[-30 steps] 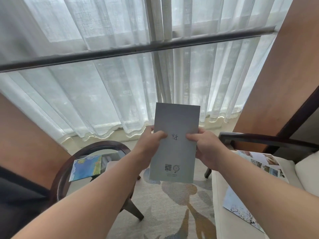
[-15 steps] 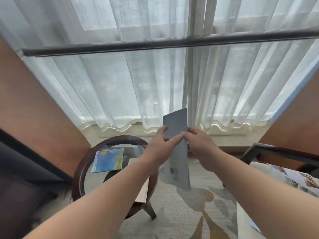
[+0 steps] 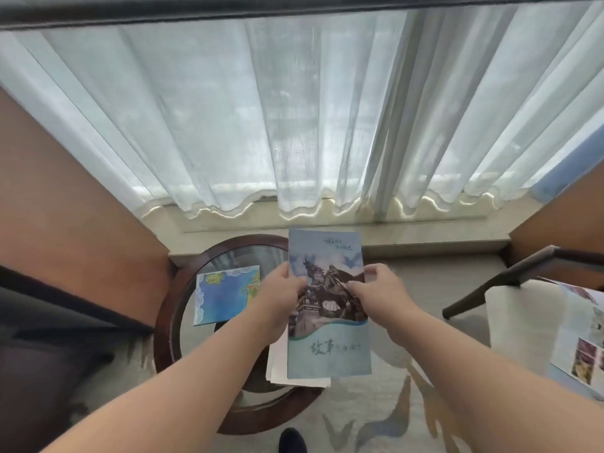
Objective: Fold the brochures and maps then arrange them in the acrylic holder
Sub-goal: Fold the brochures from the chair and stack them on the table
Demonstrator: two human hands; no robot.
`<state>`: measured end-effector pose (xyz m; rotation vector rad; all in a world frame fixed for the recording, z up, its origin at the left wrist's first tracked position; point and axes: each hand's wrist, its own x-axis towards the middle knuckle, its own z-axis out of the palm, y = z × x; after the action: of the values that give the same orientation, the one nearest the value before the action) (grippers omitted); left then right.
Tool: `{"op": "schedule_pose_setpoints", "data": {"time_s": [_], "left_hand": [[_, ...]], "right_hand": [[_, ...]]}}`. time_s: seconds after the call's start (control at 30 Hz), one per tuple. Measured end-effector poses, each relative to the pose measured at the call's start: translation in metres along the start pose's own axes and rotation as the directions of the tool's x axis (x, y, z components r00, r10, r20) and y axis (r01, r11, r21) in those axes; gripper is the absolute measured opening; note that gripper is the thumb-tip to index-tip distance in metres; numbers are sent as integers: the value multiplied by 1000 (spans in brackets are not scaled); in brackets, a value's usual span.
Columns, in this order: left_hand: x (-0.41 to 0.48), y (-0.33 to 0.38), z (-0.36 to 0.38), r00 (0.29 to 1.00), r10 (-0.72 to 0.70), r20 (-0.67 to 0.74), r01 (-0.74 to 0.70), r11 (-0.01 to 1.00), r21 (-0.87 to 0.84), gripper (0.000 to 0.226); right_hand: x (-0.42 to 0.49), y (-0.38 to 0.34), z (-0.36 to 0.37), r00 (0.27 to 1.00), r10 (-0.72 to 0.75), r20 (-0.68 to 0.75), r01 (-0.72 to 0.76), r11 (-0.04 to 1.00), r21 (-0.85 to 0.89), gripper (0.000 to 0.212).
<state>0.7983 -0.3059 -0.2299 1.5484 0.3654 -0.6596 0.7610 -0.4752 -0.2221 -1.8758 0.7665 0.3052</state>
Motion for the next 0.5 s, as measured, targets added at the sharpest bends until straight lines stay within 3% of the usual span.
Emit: {"op": "schedule_pose_setpoints", "data": {"time_s": [0.07,0.13,0.3,0.37,0.5], "left_hand": [[17,-12,-7,1000,-7,-23,9,997,73,17],[34,-27,-14,994,40,-101,-13,966,260,10],[73,-81,-31,982,98,-162,39,733,679,31],[88,-105,-34,984,100,-151,48,661,748,27],[111,-145,-38,976,59,-211,125,639,759,30]], "right_hand": [[16,15,17,1000,26,6,-26,999,-30,11],[30,27,33,1000,22,2,-22,995,-97,7],[62,64,73,996,66,64,-48,967,-251,7],[73,82,90,993,82,83,-51,944,-325,8],[88,112,120,988,98,118,-35,895,-444,20]]}}
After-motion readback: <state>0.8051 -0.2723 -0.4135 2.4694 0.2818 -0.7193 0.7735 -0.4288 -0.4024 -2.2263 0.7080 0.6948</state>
